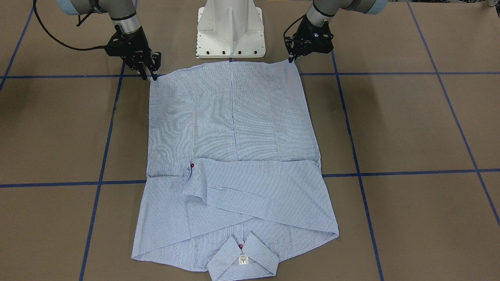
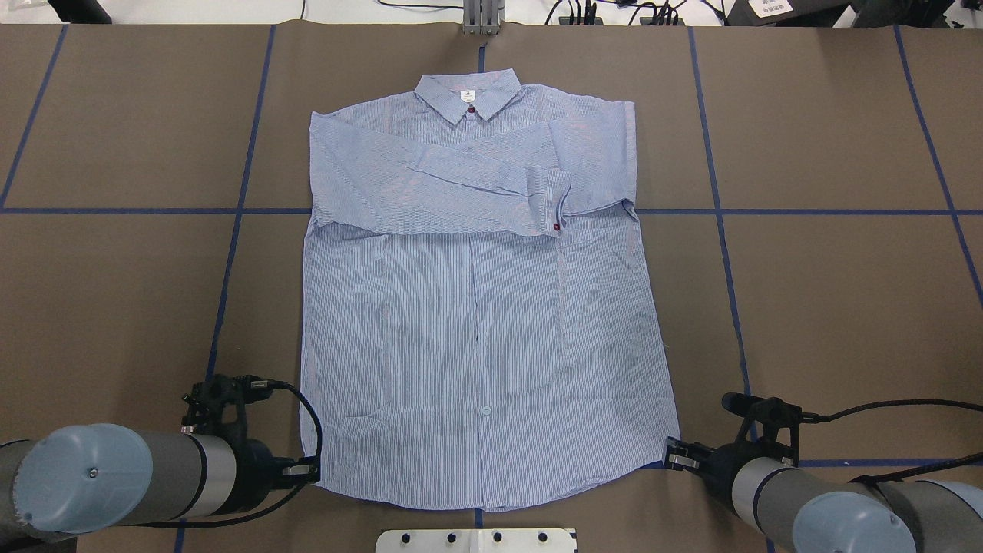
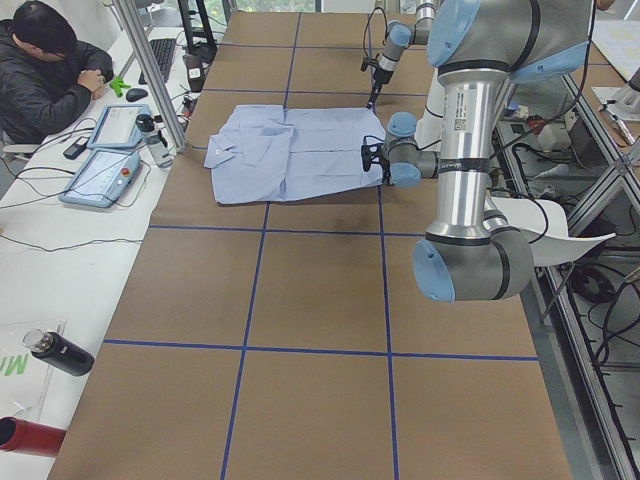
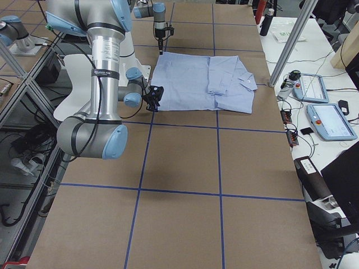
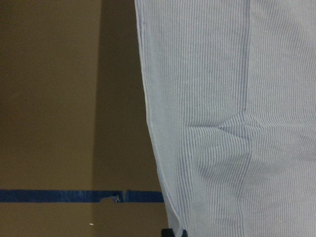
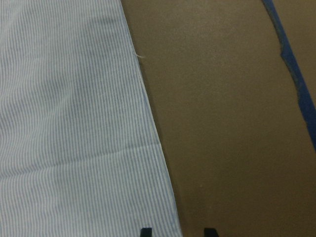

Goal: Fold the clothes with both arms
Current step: 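Grasp both hem corners with the left and right grippers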

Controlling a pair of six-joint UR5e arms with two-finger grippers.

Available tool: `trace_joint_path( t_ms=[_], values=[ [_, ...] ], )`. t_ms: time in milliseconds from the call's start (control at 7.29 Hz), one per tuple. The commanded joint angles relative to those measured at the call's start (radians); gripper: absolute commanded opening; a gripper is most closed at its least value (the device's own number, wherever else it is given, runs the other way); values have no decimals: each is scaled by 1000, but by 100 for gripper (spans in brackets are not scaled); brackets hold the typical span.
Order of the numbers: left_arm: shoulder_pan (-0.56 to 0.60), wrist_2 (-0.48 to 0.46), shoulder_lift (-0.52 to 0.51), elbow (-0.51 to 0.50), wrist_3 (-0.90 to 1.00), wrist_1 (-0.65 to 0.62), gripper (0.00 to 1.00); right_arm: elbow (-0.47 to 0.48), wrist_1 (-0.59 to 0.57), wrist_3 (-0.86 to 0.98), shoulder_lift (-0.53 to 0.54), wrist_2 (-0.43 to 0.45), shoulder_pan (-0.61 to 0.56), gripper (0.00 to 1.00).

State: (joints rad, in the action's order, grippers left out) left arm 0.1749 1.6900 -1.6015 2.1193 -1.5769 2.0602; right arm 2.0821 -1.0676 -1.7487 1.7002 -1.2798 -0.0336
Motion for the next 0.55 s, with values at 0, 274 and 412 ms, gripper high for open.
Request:
trace_joint_path(
  t_ms=[0,274,412],
  values=[
    [0,0,2,4,0,-2,0,-4,0,0,-2,7,6,40],
    [-2,0,2,4,0,-2,0,-5,-3,0,-19,5,12,24],
    [-2,0,2,4,0,-2,0,-7,-8,0,-25,8,17,22]
  ],
)
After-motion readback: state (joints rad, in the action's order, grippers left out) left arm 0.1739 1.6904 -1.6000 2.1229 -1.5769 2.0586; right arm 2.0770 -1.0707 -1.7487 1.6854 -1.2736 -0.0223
